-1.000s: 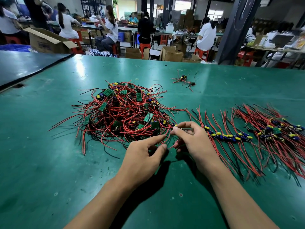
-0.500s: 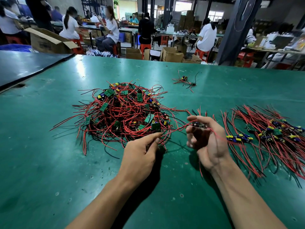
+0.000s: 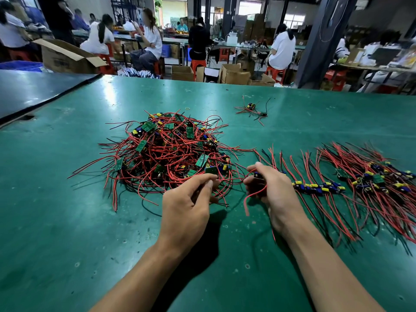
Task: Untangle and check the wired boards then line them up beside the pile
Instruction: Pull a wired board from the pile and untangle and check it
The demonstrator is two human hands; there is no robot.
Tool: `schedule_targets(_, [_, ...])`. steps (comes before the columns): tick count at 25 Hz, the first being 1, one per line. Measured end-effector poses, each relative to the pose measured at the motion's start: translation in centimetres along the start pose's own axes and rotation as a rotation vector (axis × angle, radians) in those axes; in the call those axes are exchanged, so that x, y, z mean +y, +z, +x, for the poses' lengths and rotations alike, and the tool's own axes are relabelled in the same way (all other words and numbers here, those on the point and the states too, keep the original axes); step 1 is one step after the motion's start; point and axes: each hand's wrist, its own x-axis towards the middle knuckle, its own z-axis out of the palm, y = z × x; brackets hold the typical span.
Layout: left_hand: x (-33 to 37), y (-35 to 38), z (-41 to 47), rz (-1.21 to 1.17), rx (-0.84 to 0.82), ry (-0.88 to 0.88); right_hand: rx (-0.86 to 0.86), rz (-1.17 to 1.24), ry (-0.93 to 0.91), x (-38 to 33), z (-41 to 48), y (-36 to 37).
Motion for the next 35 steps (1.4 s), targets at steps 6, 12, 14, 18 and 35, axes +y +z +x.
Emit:
schedule_targets(6, [0.2,0.2,-0.1,-0.02,0.037,0.031,0.031,-0.128,-0.015,0.8,-0.1,-0.2])
schedule_targets(12, [-0.5,0.1,0.0,0.068,0.007,-0.014,0.174,-0.719,-0.215,0.8,-0.5,-0.5])
schedule_targets(14, [-0.5,0.0,0.3,0.065,0.031,-0.076,0.204,-0.739,-0.227,0.8,-0.4,-0.4])
schedule_targets(18, [-0.7,-0.4,0.8,0.017,0.086,-0.219,0.21,-0.585,-0.198,0.7,-0.2,-0.3])
schedule_targets(35, [-1.2,-0.8,1.2,-0.118,0.214,-0.348,0.003,0.575,0.084,-2.5,-1.1,-0.3])
